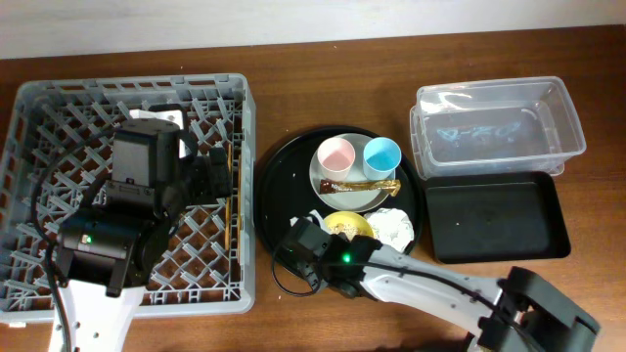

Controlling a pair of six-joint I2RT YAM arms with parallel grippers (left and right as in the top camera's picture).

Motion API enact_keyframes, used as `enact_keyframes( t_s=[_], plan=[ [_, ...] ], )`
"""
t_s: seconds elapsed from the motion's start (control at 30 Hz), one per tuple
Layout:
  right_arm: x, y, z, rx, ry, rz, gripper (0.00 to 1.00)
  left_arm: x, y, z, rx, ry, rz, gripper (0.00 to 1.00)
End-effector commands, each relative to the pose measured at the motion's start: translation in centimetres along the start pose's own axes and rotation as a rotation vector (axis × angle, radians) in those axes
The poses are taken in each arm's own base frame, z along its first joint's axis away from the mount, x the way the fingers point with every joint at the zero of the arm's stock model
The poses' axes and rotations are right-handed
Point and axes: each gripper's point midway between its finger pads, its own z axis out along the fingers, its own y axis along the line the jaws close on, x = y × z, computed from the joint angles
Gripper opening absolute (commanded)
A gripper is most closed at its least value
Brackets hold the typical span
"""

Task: Sort waste into correct bins and load items into the dishwasher rack
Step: 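Grasp the yellow bowl of food scraps with the right gripper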

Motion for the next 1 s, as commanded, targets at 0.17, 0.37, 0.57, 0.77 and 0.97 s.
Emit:
enact_keyframes(
  t_s=[0.17, 0.37, 0.57, 0.77, 0.97],
  plan=[
    [-0.3, -0.4, -0.6, 0.03, 0.003, 0.004, 0.08, -0.5, 0.2, -0.4, -0.006, -0.018, -0.011, 0.99],
    [-3.5, 0.7, -8.1, -0.019, -0.017, 0.009, 0.06, -0.4, 0.2, -0.4, -0.006, -0.017, -0.011, 0.99],
    [-4.6, -3.2, -13.2, 0.016, -0.048, 0.104, 0.04, -0.5, 0.2, -0.4, -0.006, -0.017, -0.011, 0.99],
    [-3.4, 1.7, -10.3, -0.14, 0.037, 0.044, 0.99, -0.4, 0.2, -0.4, -0.006, -0.017, -0.011, 0.99],
    [-1.7, 2.0, -4.8, -0.097, 0.171, 0.034, 0.58, -0.4, 0.2, -0.4, -0.006, -0.017, -0.011, 0.99]
  ],
)
